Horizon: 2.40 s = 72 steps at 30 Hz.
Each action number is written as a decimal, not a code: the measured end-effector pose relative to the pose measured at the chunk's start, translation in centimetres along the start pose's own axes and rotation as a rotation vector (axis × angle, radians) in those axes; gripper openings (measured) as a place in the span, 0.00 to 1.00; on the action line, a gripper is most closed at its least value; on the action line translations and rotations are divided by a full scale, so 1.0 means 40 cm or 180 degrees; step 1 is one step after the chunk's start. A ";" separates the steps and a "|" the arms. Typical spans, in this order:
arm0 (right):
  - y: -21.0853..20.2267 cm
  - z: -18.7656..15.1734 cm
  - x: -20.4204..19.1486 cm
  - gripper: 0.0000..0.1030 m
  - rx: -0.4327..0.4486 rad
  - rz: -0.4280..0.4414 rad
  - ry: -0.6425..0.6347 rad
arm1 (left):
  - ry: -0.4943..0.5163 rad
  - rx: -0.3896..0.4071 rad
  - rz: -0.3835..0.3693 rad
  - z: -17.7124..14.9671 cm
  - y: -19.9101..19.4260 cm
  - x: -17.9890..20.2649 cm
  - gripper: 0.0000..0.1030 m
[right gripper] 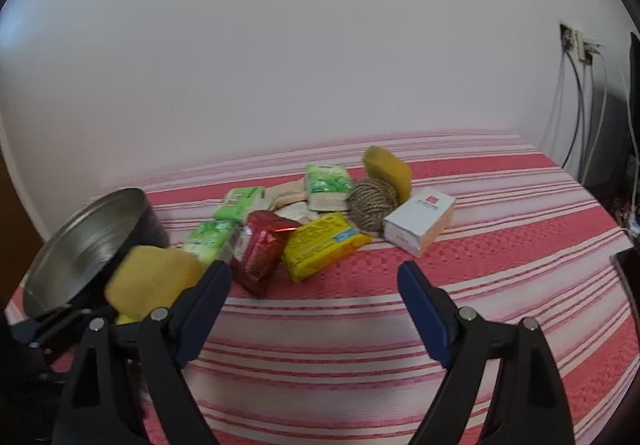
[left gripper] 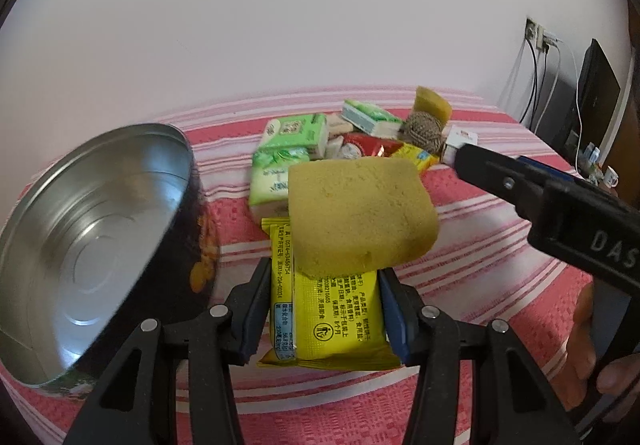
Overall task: Organize objects
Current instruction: 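Grasp the yellow snack packet with the left tool while the right tool grasps the yellow sponge, then carry the yellow packet and sponge over the silver tin and release both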
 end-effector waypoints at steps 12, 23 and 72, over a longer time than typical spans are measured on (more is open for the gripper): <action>0.119 -0.052 -0.081 0.40 -0.0865 0.1352 0.0887 | 0.0229 -0.0011 0.0011 -0.004 0.017 0.026 0.51; 0.033 0.041 -0.067 0.28 -0.0413 0.1408 0.0994 | 0.0246 0.0153 0.0247 0.030 -0.028 -0.027 0.51; 0.154 0.020 -0.569 0.75 -0.0217 0.1261 0.0079 | -0.0690 0.0270 0.1977 -0.022 -0.182 -0.588 0.76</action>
Point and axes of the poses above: each gripper's, at about its wrist camera, not at the fingertips, and y roughly the way its jaws point, x to its right, z to its top, the point moved 7 cm from there along y, roughly the way its jaws point, and after that the axes turned 2 degrees about x, right-handed, at the moved point
